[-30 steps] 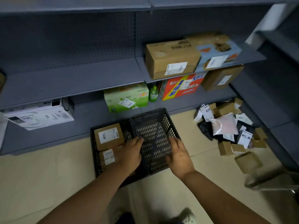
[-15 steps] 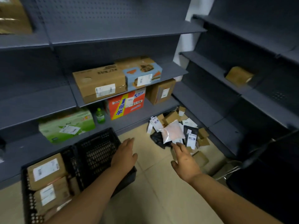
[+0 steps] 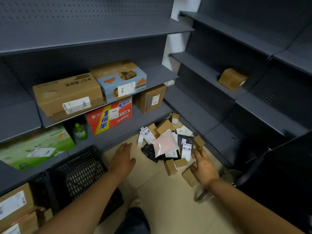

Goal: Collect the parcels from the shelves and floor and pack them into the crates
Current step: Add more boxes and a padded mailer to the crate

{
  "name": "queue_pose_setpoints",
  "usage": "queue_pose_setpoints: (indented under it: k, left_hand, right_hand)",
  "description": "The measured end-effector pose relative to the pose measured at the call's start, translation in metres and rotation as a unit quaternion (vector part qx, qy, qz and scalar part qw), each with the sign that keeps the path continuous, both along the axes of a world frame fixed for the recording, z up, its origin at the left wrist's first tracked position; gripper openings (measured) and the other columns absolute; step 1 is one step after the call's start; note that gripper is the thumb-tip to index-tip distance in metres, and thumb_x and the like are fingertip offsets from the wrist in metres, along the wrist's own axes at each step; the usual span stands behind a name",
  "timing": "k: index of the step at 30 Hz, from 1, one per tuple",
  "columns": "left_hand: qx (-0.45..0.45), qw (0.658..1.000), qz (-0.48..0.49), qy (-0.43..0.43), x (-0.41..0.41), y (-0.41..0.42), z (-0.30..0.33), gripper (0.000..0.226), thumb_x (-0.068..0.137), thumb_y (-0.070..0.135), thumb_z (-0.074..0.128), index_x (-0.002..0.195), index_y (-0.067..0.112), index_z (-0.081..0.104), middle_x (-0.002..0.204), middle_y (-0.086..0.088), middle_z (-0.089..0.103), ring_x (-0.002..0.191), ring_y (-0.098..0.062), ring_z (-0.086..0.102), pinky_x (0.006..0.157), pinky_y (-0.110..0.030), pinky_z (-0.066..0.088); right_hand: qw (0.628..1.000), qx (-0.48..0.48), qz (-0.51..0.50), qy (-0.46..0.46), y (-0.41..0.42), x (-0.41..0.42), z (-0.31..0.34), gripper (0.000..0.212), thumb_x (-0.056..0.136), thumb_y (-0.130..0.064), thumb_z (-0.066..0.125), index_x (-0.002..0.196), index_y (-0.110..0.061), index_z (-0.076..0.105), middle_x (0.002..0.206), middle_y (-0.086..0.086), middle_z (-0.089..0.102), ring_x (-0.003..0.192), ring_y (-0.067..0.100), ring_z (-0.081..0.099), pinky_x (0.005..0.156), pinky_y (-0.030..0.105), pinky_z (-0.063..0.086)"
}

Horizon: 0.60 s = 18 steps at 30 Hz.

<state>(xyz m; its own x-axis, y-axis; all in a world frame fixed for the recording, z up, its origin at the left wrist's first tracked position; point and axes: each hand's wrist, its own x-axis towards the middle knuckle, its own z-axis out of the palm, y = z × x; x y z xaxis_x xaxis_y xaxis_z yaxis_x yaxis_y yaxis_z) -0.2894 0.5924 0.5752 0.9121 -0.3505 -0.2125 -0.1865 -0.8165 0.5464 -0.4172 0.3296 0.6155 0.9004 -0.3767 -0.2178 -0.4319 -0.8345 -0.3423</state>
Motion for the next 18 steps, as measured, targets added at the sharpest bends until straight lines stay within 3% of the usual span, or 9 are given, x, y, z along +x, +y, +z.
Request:
queue_pose_setpoints:
  k: [6,11,15,18]
  left_hand:
    - [-0.008,1.000,-0.029,0.005,0.090,-0.063,-0.003,0.066,0.092,0.021,0.056,0.148,0.017,0.021,0.151,-0.007,0.031,0.134,-0.022,0.036,0.107,-0.030,0.035]
    - [-0.006,0.997,-0.071,0.022,0.166,-0.111,-0.009,0.061,0.094,0.017,0.051,0.147,0.012,0.020,0.153,-0.008,0.026,0.139,-0.021,0.029,0.111,-0.030,0.027]
    - [0.020,0.996,-0.088,0.001,0.207,-0.149,-0.016,0.058,0.095,0.027,0.050,0.146,0.013,0.025,0.148,-0.007,0.033,0.135,-0.019,0.035,0.110,-0.028,0.030]
    - [0.016,0.997,-0.075,0.021,0.228,-0.176,-0.024,0.056,0.093,0.023,0.053,0.144,0.011,0.031,0.146,-0.008,0.038,0.133,-0.020,0.038,0.108,-0.025,0.030]
  right_hand:
    - [0.999,-0.008,-0.037,0.011,-0.068,0.076,-0.001,0.062,0.087,-0.016,0.060,0.143,-0.024,0.033,0.149,0.002,0.026,0.131,0.021,0.039,0.105,0.025,0.033]
    - [0.998,0.003,-0.067,0.002,-0.109,0.143,-0.012,0.056,0.091,-0.025,0.057,0.142,-0.026,0.034,0.149,0.001,0.027,0.132,0.021,0.037,0.105,0.027,0.034]
    - [0.997,0.025,-0.075,0.015,-0.136,0.184,-0.019,0.057,0.091,-0.026,0.055,0.143,-0.024,0.033,0.148,0.006,0.028,0.130,0.025,0.038,0.105,0.027,0.034]
    - [0.997,0.024,-0.068,0.026,-0.157,0.208,-0.025,0.059,0.089,-0.021,0.056,0.143,-0.022,0.032,0.149,0.007,0.029,0.132,0.025,0.037,0.107,0.026,0.032]
